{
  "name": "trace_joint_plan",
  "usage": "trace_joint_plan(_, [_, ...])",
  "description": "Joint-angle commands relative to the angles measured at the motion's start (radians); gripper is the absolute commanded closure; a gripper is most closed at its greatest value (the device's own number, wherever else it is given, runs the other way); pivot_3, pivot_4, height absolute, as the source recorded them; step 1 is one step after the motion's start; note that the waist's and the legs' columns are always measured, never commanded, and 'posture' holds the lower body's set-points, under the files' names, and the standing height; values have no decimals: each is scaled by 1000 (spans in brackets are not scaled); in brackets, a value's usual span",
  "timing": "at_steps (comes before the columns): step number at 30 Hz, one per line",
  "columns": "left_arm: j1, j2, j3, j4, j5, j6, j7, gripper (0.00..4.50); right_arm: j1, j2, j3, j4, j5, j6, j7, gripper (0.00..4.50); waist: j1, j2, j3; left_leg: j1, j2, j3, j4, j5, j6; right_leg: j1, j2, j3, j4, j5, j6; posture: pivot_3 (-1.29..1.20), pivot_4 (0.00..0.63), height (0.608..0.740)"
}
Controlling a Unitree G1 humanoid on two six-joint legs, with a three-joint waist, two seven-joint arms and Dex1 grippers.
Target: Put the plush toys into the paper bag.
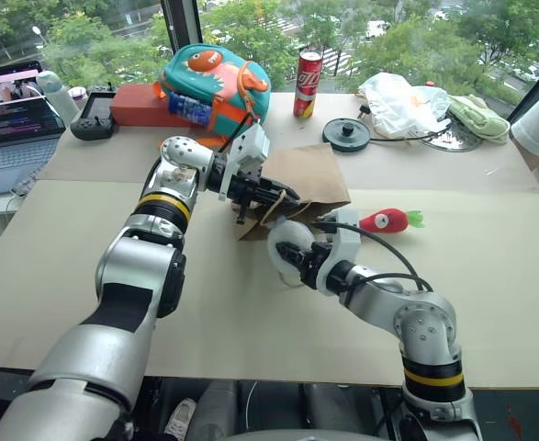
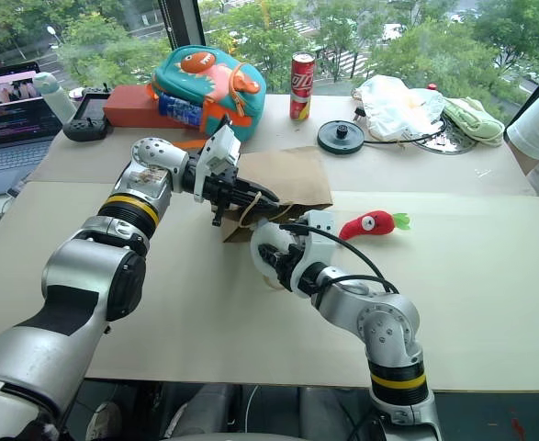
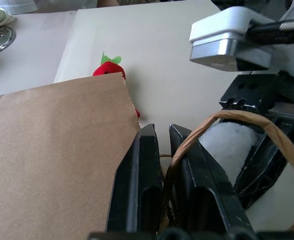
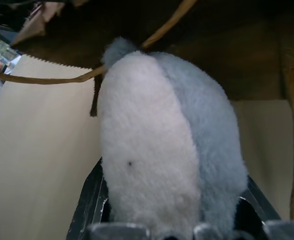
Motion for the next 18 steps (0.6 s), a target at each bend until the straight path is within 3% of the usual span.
trace_joint_plan(1, [-29, 21, -3, -27, -20, 7, -7, 3994, 70, -32, -48, -70, 0, -24, 61, 2708, -1, 0, 0, 0, 0, 0, 0, 0, 0, 0, 0, 0, 0, 0, 0, 0, 150, 740])
trace_joint_plan(4, [-34, 31, 0, -26, -25, 18, -7, 3994, 162, -92, -117, -194, 69, -31, 133, 2708, 0, 0, 0, 0, 1, 0, 0, 0, 0, 0, 1, 0, 1, 0, 0, 0, 150, 740])
trace_joint_plan(8, [-54, 41, 20, -25, -44, 61, -7, 3994, 222, -171, -117, -271, 89, -12, 197, 2708, -6, 0, 0, 1, 1, 0, 0, 0, 0, 0, 1, 0, 0, 0, 0, 0, 150, 740])
trace_joint_plan(18, [-58, 54, 32, -44, -70, 103, -7, 3994, 111, -109, -81, -177, 37, -7, 109, 2708, -4, 0, 0, 4, 3, 0, 0, 1, 1, 1, 3, 0, 0, -1, 1, 0, 150, 740])
